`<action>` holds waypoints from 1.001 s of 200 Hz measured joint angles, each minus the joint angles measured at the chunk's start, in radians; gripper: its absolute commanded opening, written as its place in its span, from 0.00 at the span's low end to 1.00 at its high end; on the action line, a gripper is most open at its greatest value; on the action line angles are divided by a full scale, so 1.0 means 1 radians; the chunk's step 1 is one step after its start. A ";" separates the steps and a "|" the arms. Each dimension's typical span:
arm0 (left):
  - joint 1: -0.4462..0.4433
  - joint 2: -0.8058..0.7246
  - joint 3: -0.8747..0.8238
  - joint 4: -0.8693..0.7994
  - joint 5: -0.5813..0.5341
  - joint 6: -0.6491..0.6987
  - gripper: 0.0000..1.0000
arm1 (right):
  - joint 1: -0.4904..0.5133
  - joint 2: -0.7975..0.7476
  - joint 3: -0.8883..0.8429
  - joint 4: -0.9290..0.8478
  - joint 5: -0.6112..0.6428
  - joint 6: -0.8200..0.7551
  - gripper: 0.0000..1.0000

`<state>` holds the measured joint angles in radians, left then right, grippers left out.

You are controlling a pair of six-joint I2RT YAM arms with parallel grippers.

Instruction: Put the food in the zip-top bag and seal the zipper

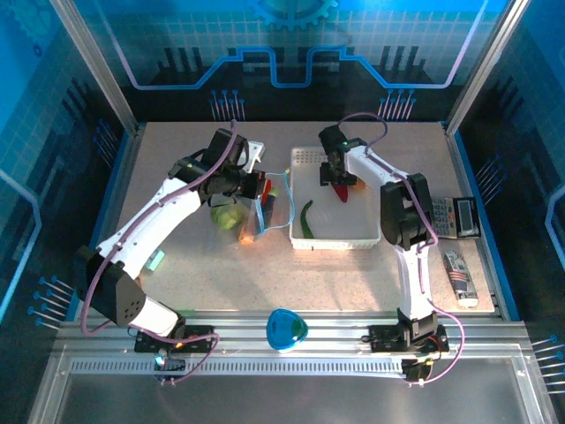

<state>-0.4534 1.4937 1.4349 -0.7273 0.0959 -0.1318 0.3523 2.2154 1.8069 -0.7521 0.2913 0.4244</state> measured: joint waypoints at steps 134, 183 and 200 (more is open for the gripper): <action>0.000 0.000 0.000 0.000 0.007 0.000 0.00 | -0.013 0.011 -0.047 0.012 -0.041 -0.012 0.27; 0.000 0.000 -0.007 0.001 0.007 0.000 0.00 | -0.013 -0.178 -0.221 0.055 -0.087 -0.016 0.24; 0.002 0.000 -0.007 0.001 0.008 0.000 0.00 | -0.013 -0.314 -0.300 0.080 -0.150 -0.019 0.24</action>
<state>-0.4515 1.4940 1.4277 -0.7265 0.1043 -0.1322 0.3397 1.9015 1.5070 -0.6720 0.1417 0.4057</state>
